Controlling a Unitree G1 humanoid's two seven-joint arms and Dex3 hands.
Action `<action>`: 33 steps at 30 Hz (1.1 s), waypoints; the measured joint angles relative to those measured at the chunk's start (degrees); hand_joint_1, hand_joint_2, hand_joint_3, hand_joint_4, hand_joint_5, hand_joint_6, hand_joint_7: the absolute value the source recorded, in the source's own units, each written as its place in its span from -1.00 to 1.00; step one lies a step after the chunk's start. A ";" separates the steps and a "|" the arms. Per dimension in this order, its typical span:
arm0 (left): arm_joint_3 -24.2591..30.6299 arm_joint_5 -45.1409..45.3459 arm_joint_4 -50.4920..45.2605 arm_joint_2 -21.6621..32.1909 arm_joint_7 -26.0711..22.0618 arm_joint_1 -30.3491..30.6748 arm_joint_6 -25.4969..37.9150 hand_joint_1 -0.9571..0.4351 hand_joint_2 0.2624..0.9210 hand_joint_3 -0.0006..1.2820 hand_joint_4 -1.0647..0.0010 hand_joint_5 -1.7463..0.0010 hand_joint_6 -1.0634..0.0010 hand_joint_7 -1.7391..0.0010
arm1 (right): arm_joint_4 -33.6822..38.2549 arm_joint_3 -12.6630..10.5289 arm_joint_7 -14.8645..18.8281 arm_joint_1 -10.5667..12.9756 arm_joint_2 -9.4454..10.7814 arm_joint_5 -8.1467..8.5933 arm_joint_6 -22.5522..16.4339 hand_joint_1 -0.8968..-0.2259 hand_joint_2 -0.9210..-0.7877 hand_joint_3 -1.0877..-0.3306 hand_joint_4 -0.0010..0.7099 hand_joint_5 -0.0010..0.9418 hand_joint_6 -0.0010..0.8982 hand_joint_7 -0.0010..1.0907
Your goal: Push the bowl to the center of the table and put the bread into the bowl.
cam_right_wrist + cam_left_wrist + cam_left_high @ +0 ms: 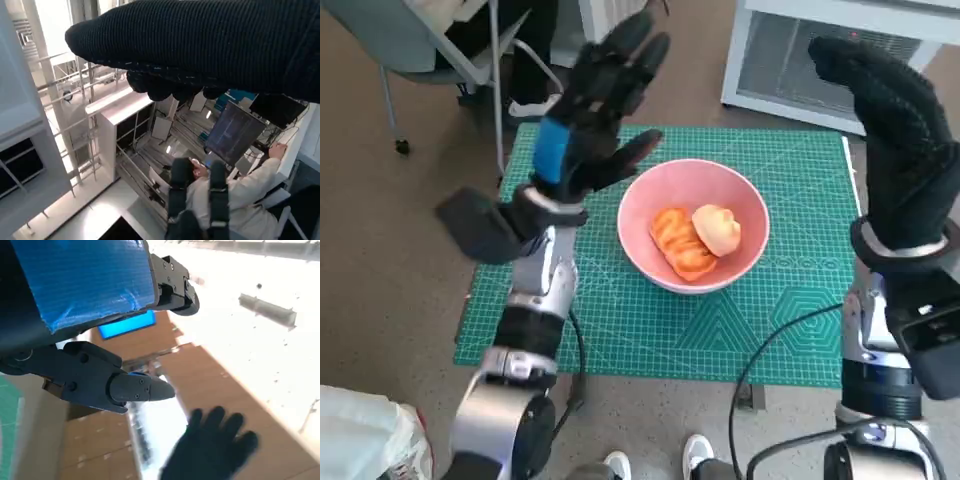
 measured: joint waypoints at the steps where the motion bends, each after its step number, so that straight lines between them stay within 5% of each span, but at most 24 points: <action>1: -0.25 0.00 -1.82 0.01 0.23 0.83 0.63 -0.32 1.00 -0.41 0.33 0.96 0.81 0.22 | 0.01 0.07 -0.15 -0.12 0.06 -0.02 0.00 -0.07 -1.00 -0.08 -0.12 -0.99 -0.97 0.16; 12: -1.78 -1.46 -12.59 -1.14 1.59 5.42 4.02 -0.41 1.00 -0.39 0.40 0.98 0.88 0.22 | 0.17 0.88 -0.62 -0.63 0.85 -0.05 0.13 -0.02 -1.00 -0.09 -0.12 -0.99 -0.95 0.15; 33: -3.38 -0.06 -14.45 -1.46 4.03 6.40 3.31 -0.42 1.00 -0.39 0.43 0.99 0.85 0.22 | 0.18 1.52 -1.03 -1.68 1.27 0.05 0.93 0.06 -1.00 -0.10 -0.15 -1.00 -0.94 0.12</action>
